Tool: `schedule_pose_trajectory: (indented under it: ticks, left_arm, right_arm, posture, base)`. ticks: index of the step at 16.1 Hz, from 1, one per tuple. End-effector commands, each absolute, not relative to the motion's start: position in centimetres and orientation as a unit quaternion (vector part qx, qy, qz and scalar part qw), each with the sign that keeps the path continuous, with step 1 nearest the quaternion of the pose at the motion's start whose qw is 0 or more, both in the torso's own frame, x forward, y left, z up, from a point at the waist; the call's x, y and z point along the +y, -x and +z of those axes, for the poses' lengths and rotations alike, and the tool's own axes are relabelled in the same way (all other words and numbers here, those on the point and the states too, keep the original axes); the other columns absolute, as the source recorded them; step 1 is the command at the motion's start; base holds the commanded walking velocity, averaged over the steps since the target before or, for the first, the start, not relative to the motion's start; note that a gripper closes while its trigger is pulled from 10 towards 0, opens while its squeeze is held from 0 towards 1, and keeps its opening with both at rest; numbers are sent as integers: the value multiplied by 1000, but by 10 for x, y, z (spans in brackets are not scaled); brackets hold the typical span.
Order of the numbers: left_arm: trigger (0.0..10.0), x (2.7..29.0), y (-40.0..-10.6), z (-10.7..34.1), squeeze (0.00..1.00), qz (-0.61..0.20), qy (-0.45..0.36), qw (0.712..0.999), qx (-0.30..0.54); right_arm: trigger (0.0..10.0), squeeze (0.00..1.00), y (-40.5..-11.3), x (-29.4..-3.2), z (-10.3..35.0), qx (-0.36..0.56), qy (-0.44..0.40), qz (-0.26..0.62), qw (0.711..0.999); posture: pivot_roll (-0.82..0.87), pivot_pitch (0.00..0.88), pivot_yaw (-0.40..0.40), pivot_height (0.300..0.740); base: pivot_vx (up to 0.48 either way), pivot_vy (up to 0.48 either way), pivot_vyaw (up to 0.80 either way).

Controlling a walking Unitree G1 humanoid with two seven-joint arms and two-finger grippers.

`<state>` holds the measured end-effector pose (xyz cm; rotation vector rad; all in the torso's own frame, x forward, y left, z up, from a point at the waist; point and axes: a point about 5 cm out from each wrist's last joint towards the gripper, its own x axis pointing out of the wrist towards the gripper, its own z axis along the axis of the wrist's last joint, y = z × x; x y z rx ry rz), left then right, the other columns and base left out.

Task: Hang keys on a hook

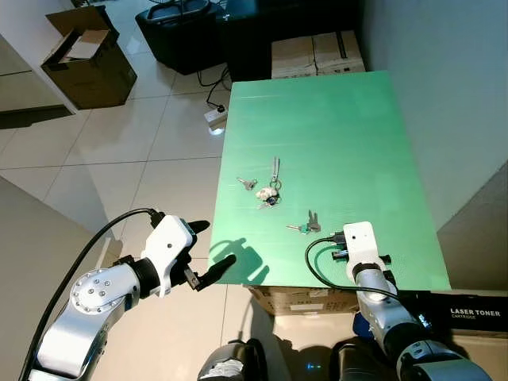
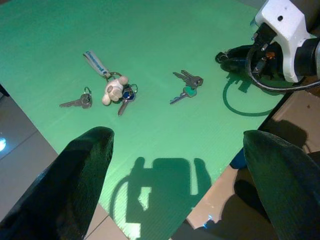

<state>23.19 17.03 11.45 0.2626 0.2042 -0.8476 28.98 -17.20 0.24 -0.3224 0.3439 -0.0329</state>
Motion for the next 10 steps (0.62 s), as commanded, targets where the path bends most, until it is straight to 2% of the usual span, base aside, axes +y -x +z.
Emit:
schedule_pose_trajectory:
  ticks: [1, 10]
  left_arm:
    - [10000, 176, -230, 116, 0, -403, -137, 899, 104]
    - [10000, 175, -230, 114, 0, -406, -136, 897, 105]
  right_arm:
    - [0, 0, -285, -168, -4, 188, 158, -7, 969]
    - [0, 0, -282, -170, -6, 191, 152, -12, 970]
  posture:
    - [104, 185, 222, 740]
    - [98, 179, 223, 740]
  base:
    - [0, 0, 0]
    - [0, 0, 0]
